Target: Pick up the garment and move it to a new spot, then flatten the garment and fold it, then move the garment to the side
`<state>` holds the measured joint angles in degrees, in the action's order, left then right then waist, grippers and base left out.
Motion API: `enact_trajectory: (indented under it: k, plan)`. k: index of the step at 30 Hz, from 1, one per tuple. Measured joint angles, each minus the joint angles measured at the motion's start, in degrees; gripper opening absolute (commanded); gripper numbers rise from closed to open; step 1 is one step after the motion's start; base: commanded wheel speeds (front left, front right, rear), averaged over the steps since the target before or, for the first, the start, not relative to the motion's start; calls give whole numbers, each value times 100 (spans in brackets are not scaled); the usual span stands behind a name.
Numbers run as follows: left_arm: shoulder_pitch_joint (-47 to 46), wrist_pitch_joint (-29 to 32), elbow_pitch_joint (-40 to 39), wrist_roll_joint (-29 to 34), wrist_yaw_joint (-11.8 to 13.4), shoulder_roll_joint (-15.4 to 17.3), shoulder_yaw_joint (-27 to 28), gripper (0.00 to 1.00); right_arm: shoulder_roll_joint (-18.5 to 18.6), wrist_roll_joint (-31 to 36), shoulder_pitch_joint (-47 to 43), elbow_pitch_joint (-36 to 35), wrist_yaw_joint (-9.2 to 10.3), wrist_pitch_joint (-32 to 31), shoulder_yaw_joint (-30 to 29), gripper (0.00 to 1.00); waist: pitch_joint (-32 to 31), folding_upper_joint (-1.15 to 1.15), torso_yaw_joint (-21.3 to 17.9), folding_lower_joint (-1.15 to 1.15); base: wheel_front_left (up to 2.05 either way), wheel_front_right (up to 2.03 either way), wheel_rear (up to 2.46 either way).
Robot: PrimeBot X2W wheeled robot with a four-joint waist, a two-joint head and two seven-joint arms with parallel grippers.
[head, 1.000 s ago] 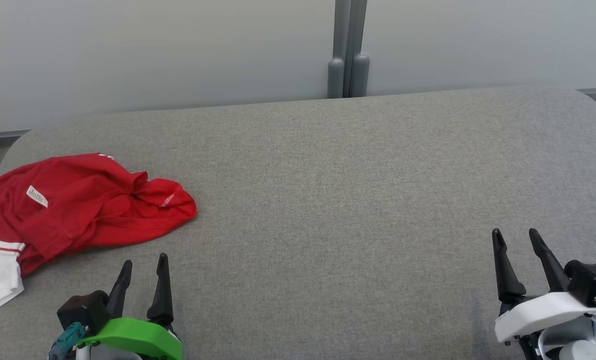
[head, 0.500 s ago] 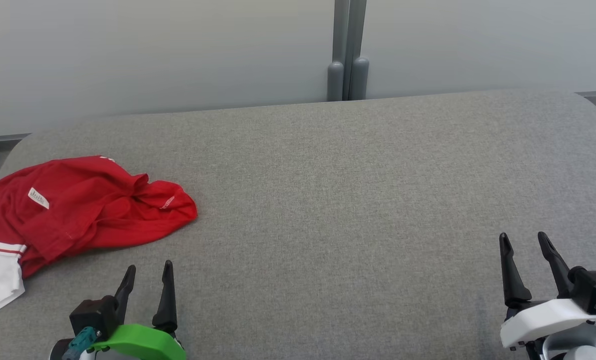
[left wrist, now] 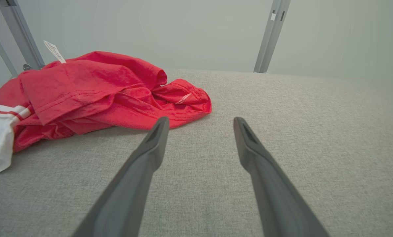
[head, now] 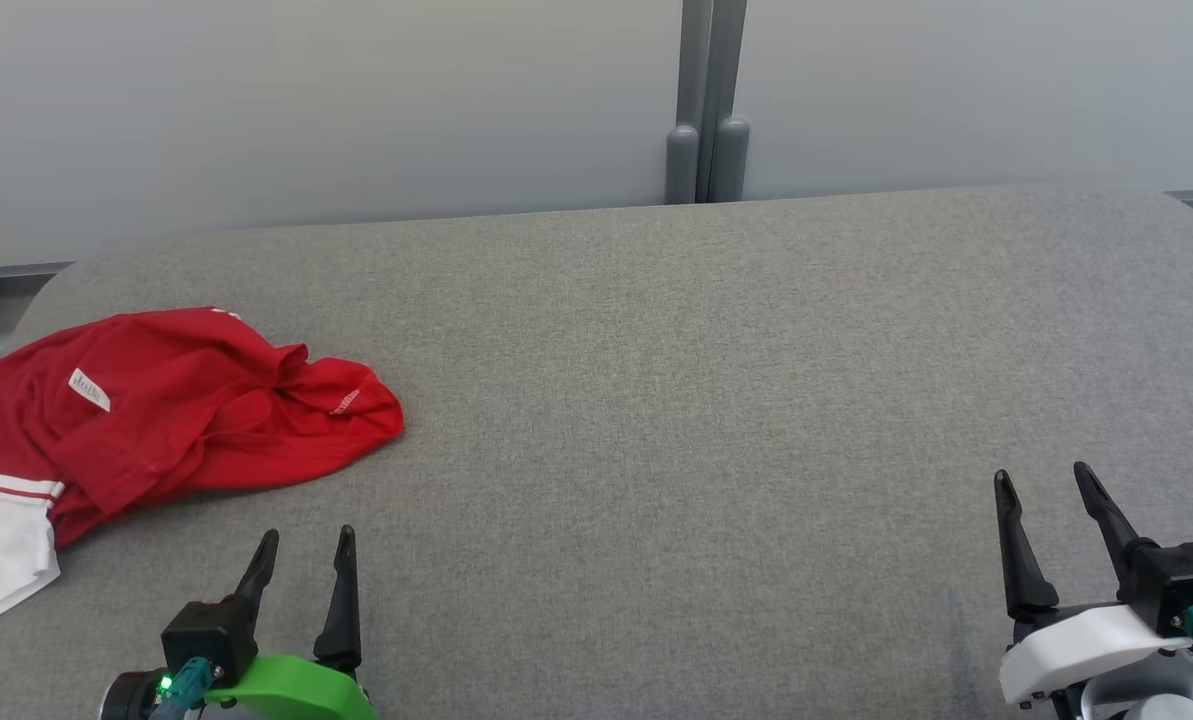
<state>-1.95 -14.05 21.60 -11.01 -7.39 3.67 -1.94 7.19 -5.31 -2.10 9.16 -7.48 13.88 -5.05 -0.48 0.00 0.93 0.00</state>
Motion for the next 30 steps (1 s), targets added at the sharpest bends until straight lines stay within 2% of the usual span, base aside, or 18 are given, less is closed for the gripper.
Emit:
enact_trajectory:
  k: [10, 30]
  plan:
    - [0, -83, 35, 346, -1, 0, 18, 100, -19, 404, -71, -25, 0, 104, 35, 100, 8, 0, 48, 0, 0, 0, 0]
    - [4, -99, 129, 222, -2, -36, 153, 100, -91, 415, -132, -20, 0, 115, 43, 100, -1, 0, 63, 0, 0, 0, 0]
